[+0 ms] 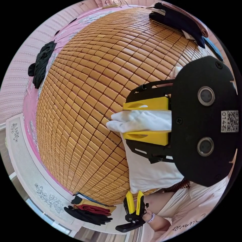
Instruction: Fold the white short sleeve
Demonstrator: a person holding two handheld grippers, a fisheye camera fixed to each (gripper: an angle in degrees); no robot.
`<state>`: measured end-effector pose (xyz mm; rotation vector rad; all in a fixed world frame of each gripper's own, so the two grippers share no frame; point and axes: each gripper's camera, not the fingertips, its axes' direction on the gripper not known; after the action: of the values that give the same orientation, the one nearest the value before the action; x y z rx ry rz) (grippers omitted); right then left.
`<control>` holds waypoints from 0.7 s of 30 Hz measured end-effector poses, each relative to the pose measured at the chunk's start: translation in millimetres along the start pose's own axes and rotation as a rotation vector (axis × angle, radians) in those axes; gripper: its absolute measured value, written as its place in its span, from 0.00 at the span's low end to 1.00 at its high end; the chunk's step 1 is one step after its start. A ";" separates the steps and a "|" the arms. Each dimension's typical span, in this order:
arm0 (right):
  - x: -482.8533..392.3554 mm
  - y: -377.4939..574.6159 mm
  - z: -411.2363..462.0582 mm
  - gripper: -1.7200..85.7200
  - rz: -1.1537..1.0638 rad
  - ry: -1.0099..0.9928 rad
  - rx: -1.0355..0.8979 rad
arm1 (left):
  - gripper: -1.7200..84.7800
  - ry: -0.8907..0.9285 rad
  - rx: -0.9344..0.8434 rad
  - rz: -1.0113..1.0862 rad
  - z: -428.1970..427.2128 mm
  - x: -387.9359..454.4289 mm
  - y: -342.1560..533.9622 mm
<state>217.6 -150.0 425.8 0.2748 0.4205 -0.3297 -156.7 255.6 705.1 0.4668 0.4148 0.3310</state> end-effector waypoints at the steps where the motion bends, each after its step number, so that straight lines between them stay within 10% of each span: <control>1: -0.5 2.9 -0.9 0.09 -0.007 -0.047 0.004 | 0.12 -0.010 -0.013 0.013 1.7 5.7 2.1; 21: -115.1 224.9 -198.6 0.05 -0.010 -0.013 0.625 | 0.02 -0.075 0.239 0.348 -117.0 131.6 108.8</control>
<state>131.0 148.7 345.1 0.8799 0.2970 -0.4680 -119.1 442.1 623.4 0.7858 0.3001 0.6019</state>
